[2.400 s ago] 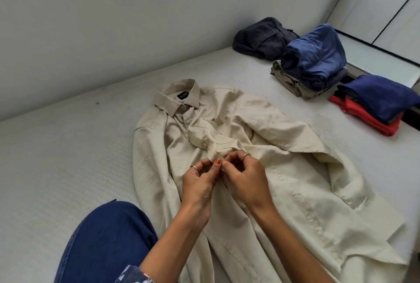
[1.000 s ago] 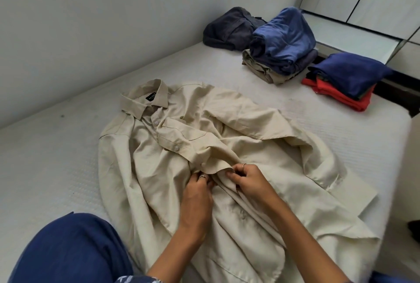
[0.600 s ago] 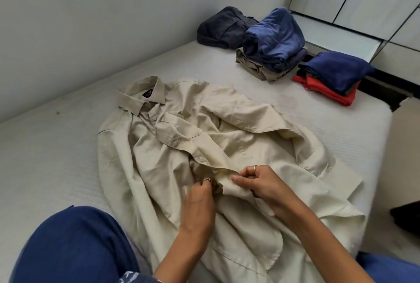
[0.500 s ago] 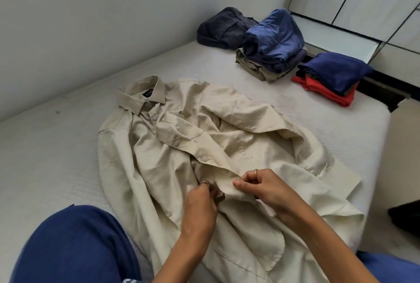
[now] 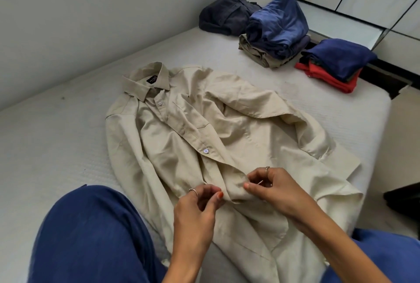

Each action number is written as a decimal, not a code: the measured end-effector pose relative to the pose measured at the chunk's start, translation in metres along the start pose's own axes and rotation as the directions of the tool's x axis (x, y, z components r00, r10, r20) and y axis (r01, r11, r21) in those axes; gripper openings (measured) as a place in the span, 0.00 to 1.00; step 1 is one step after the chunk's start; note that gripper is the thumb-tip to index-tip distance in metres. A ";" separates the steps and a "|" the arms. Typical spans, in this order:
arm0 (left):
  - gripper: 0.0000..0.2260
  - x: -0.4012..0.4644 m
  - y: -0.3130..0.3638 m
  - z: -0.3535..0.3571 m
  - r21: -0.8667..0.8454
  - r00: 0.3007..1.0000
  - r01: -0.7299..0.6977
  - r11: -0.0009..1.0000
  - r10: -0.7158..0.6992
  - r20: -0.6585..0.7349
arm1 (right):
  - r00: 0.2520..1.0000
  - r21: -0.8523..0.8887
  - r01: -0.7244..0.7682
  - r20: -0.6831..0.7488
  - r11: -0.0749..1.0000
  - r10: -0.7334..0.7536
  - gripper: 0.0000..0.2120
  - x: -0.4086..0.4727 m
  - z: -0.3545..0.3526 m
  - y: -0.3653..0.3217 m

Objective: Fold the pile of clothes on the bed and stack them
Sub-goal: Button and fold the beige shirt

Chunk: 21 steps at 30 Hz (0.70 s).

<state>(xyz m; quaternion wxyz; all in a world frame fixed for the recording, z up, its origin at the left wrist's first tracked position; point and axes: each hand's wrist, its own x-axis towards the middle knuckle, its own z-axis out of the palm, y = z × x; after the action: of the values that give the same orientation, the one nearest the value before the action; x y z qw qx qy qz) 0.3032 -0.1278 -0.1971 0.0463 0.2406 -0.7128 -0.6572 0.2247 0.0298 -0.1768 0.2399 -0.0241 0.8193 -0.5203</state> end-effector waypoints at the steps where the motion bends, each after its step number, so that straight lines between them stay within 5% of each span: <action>1: 0.05 -0.001 0.002 -0.001 0.046 0.999 -0.052 0.998 0.053 -0.012 | 1.000 0.010 0.014 -0.014 1.000 -0.014 0.06 -0.001 0.002 -0.001; 6: 0.06 -0.002 0.010 -0.003 0.183 0.977 -0.199 0.963 0.209 -0.037 | 0.993 -0.041 0.085 -0.083 0.996 -0.088 0.03 0.001 0.005 -0.007; 10: 0.06 0.000 0.010 -0.001 0.091 0.995 -0.102 0.991 0.100 0.022 | 0.997 -0.085 0.064 -0.030 0.994 -0.066 0.03 0.005 0.008 -0.013; 15: 0.06 0.002 0.002 0.000 -0.045 0.998 0.030 0.999 -0.028 0.055 | 0.996 0.104 -0.094 0.016 0.990 0.093 0.03 0.001 0.014 -0.013; 21: 0.04 -0.001 -0.002 0.011 -0.257 0.987 0.120 0.959 -0.087 0.134 | 0.999 0.018 0.044 -0.021 0.999 -0.044 0.07 -0.003 0.019 -0.013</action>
<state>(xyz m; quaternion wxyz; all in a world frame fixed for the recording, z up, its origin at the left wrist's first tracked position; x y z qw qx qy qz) 0.2999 -0.1173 -0.1999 0.0000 0.2289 -0.6067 -0.7613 0.2327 0.0082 -0.1707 0.2200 -0.0343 0.8162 -0.5331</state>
